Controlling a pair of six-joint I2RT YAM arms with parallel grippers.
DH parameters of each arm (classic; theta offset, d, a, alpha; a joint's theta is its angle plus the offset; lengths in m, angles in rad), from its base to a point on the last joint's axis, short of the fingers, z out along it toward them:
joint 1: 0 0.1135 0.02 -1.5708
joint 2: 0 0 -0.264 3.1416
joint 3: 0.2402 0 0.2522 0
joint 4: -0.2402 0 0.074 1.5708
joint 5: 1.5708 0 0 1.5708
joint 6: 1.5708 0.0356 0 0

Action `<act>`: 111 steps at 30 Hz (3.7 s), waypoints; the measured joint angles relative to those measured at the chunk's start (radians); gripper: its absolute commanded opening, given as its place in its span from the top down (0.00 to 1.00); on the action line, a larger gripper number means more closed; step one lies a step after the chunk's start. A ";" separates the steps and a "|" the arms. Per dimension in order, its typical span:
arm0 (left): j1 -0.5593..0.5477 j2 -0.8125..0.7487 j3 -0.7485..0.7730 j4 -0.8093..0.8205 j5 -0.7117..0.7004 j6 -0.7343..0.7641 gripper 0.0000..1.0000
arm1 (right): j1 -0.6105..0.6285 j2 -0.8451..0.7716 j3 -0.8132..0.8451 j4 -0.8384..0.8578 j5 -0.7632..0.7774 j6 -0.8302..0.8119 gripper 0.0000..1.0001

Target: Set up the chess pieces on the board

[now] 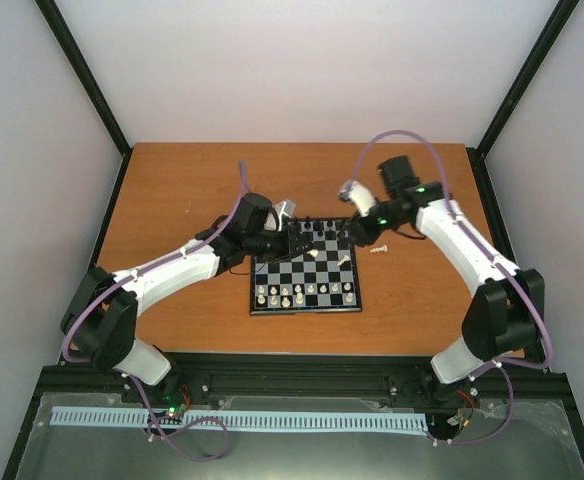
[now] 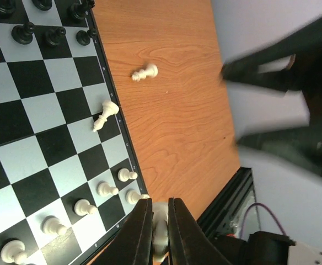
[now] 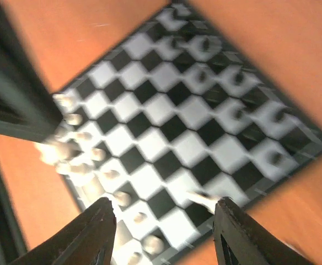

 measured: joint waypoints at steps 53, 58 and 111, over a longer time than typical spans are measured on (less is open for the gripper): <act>-0.442 0.524 0.518 -0.587 -0.616 0.540 0.99 | -0.383 -0.186 -0.266 0.023 -0.049 -0.059 0.46; -0.442 0.526 0.520 -0.587 -0.616 0.540 0.93 | -0.383 -0.181 -0.266 0.021 -0.052 -0.060 0.46; -0.421 -0.081 0.064 -0.442 -0.594 0.402 0.52 | -0.275 0.412 0.028 0.042 0.424 -0.844 0.58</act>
